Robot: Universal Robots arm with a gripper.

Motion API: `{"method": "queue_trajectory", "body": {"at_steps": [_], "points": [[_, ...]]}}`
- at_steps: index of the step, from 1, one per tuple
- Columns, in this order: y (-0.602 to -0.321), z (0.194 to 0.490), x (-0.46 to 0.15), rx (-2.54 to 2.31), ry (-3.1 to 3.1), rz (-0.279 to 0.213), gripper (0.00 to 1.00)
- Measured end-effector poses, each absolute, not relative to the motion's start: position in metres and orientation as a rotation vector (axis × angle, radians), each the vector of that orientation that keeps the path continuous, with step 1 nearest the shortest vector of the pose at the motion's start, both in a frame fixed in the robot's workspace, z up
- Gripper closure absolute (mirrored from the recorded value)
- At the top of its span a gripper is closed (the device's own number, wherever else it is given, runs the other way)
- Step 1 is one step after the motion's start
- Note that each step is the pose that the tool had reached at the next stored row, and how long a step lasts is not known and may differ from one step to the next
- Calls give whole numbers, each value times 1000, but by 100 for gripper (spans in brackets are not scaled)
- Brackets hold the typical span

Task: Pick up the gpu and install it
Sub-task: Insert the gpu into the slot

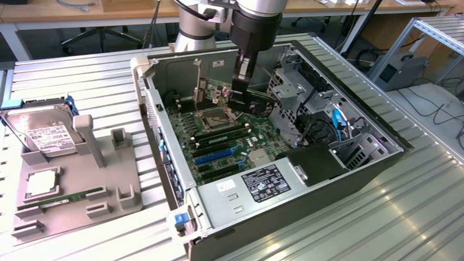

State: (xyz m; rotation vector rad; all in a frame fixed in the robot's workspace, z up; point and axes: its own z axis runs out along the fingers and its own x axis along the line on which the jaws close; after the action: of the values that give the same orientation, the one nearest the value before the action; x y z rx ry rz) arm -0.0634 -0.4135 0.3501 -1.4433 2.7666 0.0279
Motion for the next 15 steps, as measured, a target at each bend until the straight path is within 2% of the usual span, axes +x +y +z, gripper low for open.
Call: {"method": "queue_trajectory", "body": {"at_steps": [15], "points": [[-413, 350, -63, -1499, 2738, 26, 73]]}}
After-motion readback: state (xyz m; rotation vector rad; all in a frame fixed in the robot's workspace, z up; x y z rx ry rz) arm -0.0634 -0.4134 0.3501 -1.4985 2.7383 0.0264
